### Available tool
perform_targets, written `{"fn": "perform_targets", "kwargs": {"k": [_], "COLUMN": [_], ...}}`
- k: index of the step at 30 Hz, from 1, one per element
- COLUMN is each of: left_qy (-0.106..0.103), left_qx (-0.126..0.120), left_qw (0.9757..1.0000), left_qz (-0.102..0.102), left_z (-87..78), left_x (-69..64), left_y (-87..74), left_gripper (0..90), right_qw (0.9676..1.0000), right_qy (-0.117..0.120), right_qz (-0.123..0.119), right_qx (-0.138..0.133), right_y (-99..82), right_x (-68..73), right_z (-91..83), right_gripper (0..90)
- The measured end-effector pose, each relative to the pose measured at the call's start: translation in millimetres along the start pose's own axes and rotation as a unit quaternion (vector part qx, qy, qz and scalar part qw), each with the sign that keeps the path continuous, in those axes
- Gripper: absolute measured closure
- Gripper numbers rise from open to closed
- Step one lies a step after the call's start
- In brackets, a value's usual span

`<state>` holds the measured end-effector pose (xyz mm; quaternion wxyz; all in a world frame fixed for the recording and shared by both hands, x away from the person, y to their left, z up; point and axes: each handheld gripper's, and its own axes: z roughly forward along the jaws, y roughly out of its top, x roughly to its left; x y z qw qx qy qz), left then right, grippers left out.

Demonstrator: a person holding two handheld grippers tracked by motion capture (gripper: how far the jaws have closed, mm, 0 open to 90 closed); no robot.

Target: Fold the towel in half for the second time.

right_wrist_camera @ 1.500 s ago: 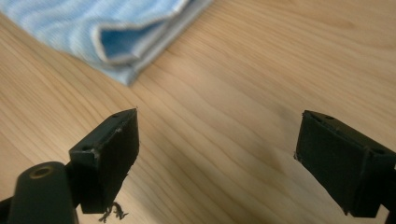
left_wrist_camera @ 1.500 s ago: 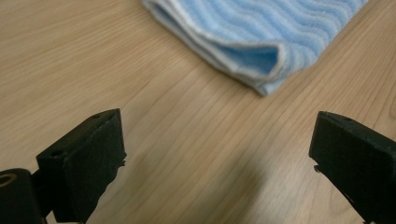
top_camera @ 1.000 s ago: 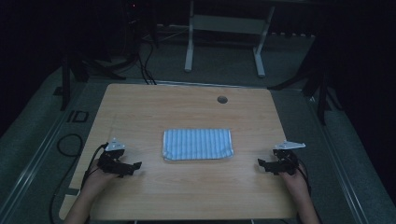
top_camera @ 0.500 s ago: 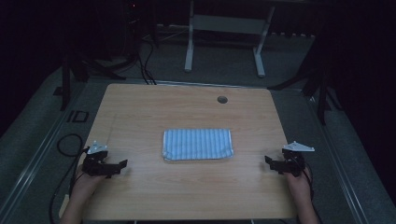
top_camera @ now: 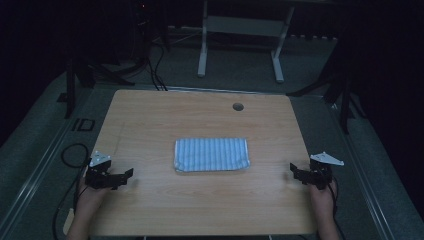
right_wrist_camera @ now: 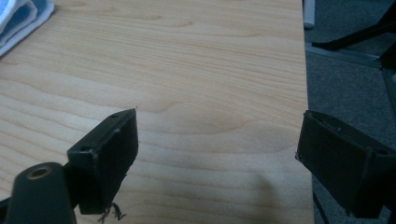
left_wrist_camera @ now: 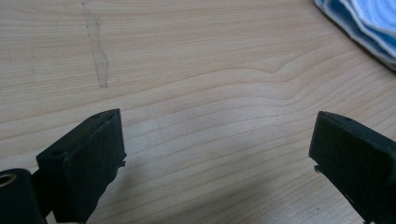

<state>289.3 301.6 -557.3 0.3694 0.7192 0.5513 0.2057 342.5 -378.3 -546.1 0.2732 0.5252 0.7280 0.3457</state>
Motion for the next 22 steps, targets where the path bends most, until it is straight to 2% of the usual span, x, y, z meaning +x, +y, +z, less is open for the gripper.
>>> {"fn": "perform_targets", "kwargs": {"k": [5, 8, 15, 22], "left_qy": [0.027, 0.035, 0.047, 0.056], "left_qx": [-0.022, -0.032, -0.039, -0.055], "left_qw": [0.9994, 0.9989, 0.9981, 0.9964], "left_qz": [-0.003, -0.004, -0.013, -0.033], "left_z": [-2.3, -4.3, -6.5, -10.8], "left_x": [-0.2, 0.6, 2.8, 7.1], "left_y": [-1.3, -1.7, -3.3, -4.1], "left_gripper": [3.5, 3.5, 3.5, 3.5], "right_qw": [0.9999, 0.9997, 0.9994, 0.9994], "right_qy": [-0.01, -0.016, -0.024, -0.03], "right_qz": [0.0, 0.003, 0.019, 0.016], "right_qx": [-0.013, -0.018, -0.015, -0.01], "right_y": [0.2, 0.1, -0.7, -1.1], "right_x": [-0.9, -1.7, -4.3, -3.6], "right_z": [-1.4, -2.1, -1.6, -0.2], "right_gripper": [12.2, 12.2, 12.2, 12.2]}}
